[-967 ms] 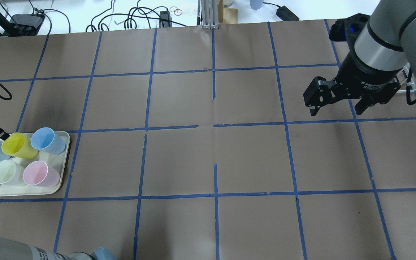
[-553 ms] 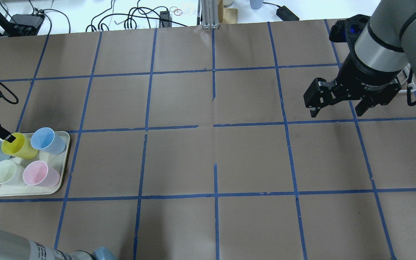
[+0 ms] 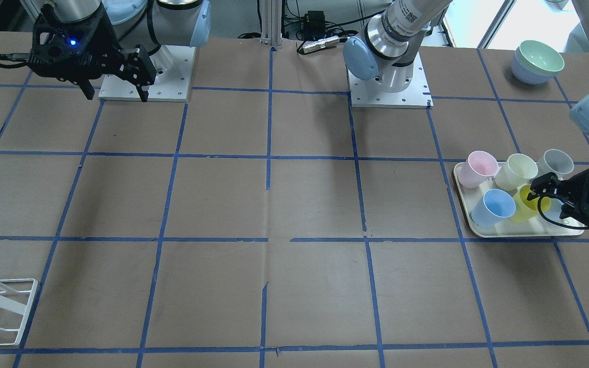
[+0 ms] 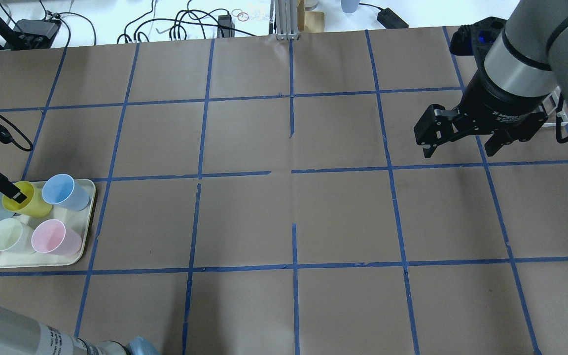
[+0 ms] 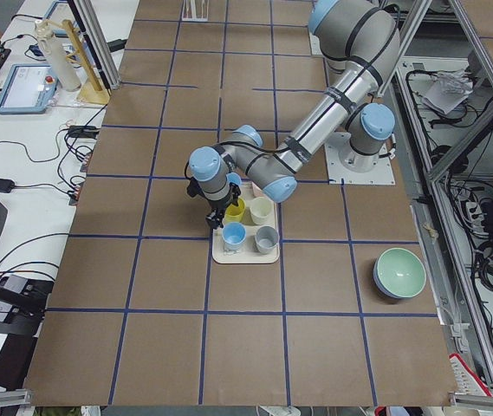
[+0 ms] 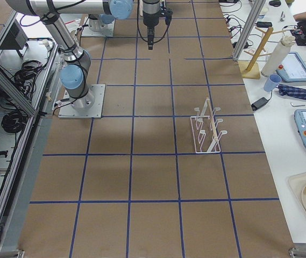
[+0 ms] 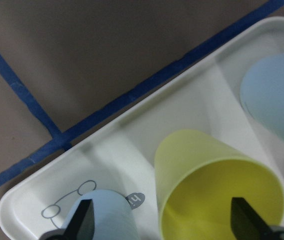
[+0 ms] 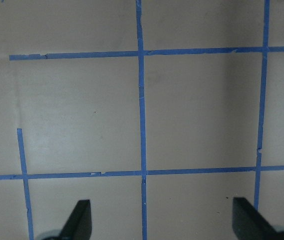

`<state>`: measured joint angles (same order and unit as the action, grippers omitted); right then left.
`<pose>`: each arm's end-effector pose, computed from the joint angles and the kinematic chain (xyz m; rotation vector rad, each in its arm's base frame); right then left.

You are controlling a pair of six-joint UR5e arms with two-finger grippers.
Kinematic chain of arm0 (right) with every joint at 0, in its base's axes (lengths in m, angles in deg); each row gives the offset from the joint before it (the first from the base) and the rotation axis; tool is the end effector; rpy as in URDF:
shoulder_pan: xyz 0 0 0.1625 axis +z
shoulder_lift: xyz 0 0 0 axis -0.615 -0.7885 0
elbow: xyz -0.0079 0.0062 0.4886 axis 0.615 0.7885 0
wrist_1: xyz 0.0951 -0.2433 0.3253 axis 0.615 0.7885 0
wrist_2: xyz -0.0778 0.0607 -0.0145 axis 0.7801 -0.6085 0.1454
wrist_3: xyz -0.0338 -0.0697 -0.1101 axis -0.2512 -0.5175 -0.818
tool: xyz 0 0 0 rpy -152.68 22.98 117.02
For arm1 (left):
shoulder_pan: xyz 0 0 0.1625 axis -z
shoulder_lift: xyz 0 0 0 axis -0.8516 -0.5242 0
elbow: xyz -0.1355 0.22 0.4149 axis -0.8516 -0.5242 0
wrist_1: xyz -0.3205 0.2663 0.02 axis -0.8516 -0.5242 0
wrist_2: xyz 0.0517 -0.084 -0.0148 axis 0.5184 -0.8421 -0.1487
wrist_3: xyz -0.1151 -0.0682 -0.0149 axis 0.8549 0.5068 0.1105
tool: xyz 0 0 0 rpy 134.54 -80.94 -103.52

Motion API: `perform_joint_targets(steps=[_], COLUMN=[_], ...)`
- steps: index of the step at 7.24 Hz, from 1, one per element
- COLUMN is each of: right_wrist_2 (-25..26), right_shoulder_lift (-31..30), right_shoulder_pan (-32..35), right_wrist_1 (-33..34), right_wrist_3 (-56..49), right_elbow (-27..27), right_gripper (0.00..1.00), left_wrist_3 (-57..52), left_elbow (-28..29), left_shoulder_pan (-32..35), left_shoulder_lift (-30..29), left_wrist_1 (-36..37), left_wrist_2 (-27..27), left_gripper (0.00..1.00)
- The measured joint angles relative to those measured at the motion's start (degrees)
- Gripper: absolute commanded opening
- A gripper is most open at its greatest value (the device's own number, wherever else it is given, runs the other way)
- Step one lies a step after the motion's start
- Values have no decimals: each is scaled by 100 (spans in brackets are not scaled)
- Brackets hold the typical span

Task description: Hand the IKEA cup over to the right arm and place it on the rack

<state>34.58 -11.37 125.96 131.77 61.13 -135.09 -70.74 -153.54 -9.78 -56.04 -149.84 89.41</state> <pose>0.1183 -0.4121 0.5146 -0.0335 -3.1354 -0.0086 0.3158 -0.5394 0.2499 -0.8429 -2.9521 -0.2473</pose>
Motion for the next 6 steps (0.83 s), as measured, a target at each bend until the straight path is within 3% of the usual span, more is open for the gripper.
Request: perform_joint_targets(steps=[3, 4, 6], right_wrist_2=[0, 0, 0], right_shoulder_lift=[0, 0, 0], right_shoulder_pan=[0, 3, 2], right_wrist_1=[7, 12, 10], right_wrist_3=[12, 13, 8], right_elbow=[-3, -3, -3], right_gripper=[100, 100, 100], left_wrist_3=[4, 6, 14], left_elbow=[14, 16, 35], left_shoulder_pan=[10, 14, 22], left_shoulder_lift=[-18, -18, -14], left_wrist_1=[-9, -18, -44], left_wrist_2=[15, 15, 15], left_gripper=[9, 0, 0])
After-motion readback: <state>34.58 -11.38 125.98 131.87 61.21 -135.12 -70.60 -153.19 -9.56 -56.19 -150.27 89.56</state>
